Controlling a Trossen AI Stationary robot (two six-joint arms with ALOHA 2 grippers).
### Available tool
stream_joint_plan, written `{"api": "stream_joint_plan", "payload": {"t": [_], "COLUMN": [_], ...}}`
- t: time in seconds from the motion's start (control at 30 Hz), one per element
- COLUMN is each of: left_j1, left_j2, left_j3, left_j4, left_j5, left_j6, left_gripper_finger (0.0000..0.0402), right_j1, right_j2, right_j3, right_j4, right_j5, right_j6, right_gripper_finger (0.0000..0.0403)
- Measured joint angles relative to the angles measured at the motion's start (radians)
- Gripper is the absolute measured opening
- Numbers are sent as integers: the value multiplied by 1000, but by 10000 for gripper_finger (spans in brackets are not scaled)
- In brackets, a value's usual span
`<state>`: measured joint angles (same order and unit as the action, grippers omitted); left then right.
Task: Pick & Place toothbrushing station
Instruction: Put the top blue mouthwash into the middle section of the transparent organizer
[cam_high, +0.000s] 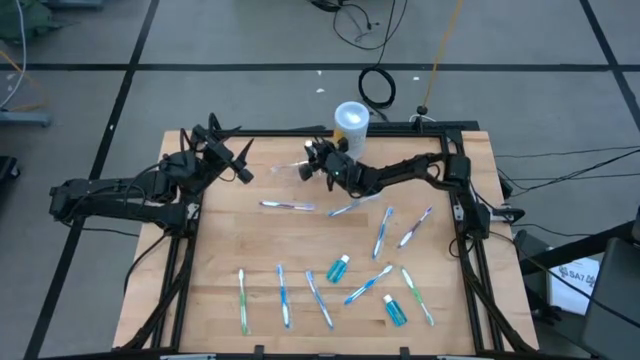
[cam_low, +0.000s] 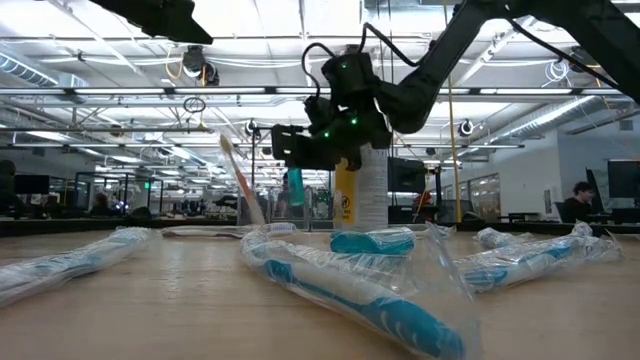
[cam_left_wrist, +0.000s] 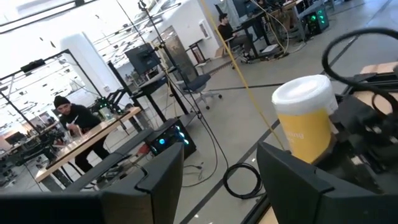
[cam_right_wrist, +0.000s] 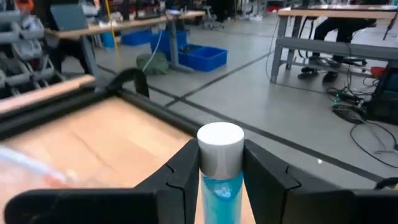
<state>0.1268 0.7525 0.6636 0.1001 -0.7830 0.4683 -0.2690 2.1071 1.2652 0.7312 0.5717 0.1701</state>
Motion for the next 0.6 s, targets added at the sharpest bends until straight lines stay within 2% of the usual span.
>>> {"api": "stream_joint_plan", "payload": {"t": [0.1,0.4,0.6], "left_j1": [0,0,0], "left_j2": [0,0,0], "left_j3": [0,0,0], "left_j4": [-1,-1,-2], "left_j5": [0,0,0], "left_j6": [0,-6,-6], "left_gripper_finger": [209,209,209], "right_j1": [4,2,2], "right_j2": [0,0,0], "right_j3": [0,0,0], "right_j4": [-48,-65,-96], "right_j5": [33,34,30], "right_j6": [1,1,1], "right_gripper_finger": [93,95,128]}}
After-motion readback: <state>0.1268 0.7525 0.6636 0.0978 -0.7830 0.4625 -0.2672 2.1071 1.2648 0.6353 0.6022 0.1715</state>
